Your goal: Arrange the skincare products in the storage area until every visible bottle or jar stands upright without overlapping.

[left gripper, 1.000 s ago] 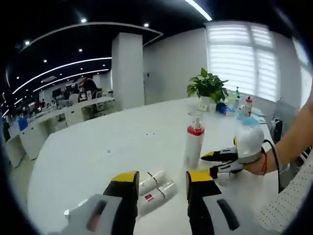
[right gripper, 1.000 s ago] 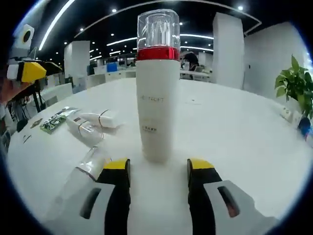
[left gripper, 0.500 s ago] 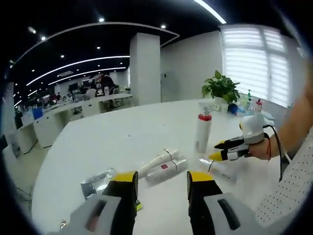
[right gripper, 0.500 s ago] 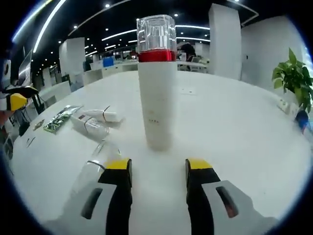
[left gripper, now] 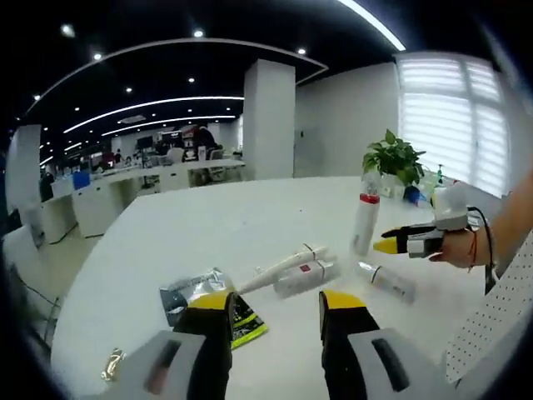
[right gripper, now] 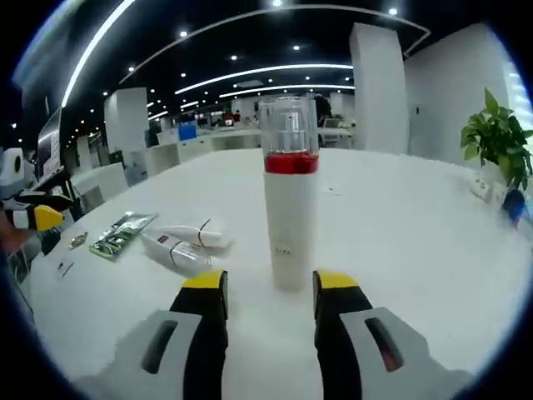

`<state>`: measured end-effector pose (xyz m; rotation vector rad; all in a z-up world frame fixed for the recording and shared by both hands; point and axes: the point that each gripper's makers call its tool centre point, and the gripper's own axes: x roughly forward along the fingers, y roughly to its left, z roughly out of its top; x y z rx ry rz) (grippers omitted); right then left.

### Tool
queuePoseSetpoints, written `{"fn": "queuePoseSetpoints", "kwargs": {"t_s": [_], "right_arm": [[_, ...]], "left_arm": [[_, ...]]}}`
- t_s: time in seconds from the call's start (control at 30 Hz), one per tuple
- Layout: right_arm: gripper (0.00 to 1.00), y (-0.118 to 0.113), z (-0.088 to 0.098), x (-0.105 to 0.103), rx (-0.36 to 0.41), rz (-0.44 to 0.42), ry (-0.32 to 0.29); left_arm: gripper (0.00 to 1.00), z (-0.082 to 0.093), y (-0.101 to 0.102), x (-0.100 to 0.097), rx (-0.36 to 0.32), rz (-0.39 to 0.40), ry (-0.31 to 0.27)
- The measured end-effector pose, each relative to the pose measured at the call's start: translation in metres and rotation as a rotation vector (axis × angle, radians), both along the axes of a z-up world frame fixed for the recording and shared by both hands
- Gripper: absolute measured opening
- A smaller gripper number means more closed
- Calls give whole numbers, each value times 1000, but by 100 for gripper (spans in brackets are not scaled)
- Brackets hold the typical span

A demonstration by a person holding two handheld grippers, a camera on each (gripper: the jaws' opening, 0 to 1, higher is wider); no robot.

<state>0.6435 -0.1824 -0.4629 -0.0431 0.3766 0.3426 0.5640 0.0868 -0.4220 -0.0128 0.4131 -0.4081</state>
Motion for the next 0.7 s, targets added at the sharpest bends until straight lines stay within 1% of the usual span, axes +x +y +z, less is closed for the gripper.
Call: {"fn": "queuePoseSetpoints", "kwargs": {"t_s": [0.03,0.13,0.17,0.23,0.33,0.4,0.43,0.47,0.53,0.63,0.7], "right_arm": [[39,1,1,-1,2,1,-5],[39,8,15,-12,34,12,-46],[39,12,19,-16,40,22,-62],[40,18,23,-21,39,36,-73],[40,31,26,-29,17,88,-86],[40,41,28,-31,-14,135,-87],[40,46,30,-31,-35,161,-96],[40,51,32,-29,-53,185,-104],[41,68,39,-20,-99,254,-129],[43,86,47,-4,-106,296,-141],[45,97,49,12,-124,317,-131]], "left_arm": [[43,-2,2,-1,-4,1,1],[44,-8,15,-7,-39,32,-5],[44,-10,18,-8,-43,31,-4],[45,-12,25,-13,-43,32,-3],[45,-12,34,-18,-33,29,-9],[45,-11,36,-20,-49,28,-11],[45,-11,36,-21,-70,26,-9],[45,-11,36,-21,-74,25,-8],[45,-14,36,-22,-79,26,-1],[45,-18,34,-26,-75,23,20],[45,-20,35,-30,-76,31,35]]}}
